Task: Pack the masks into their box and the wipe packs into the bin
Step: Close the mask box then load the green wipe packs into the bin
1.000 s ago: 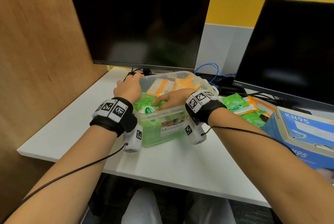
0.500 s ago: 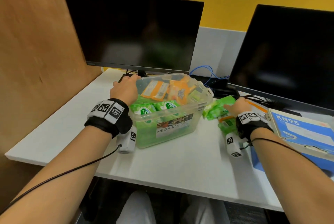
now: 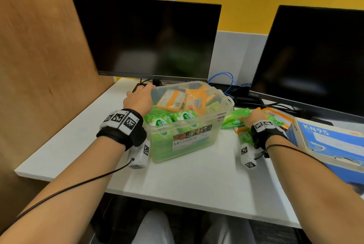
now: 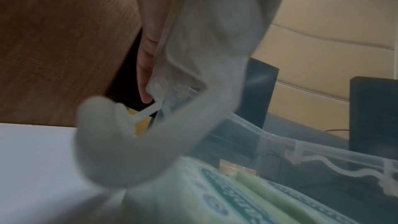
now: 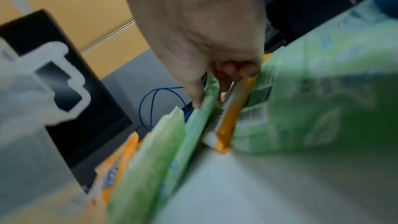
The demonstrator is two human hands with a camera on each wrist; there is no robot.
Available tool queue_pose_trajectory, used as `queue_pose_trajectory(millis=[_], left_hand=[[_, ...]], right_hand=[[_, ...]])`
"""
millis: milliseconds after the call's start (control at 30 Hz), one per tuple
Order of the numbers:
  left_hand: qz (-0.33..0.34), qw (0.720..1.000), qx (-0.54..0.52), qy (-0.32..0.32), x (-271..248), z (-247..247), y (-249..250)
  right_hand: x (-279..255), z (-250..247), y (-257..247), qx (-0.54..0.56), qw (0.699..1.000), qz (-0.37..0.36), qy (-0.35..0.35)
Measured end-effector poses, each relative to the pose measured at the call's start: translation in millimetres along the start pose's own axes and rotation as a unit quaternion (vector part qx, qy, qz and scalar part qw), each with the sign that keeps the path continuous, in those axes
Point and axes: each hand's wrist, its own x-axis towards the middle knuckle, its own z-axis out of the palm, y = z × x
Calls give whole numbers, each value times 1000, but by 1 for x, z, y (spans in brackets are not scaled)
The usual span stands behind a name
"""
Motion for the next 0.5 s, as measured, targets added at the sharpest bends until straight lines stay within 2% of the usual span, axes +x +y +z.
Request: queue_pose_trajectory(millis=[67, 167, 267, 333, 400, 467, 500], left_hand=[[2, 1000, -6, -1, 0, 0, 0], [6, 1000, -10, -4, 2, 0, -1], [9, 1000, -13, -3, 4, 1, -1], [10, 1000, -8, -6, 5, 1, -1], [16, 1000, -8, -7, 6, 1, 0], [15, 1000, -25, -10, 7, -1, 0], [11, 999, -44, -9, 8, -1, 0]], right_hand=[[-1, 0, -1, 55, 998, 19, -16], [-14, -16, -8, 60, 998, 12, -23], [-39, -50, -21, 97, 988, -54, 107], [-63, -78, -32, 150, 957, -103, 228], [-87, -104, -46, 196, 914, -172, 312], [-109, -120, -65, 270, 861, -273, 333], [-117, -121, -74, 302, 839, -325, 316]])
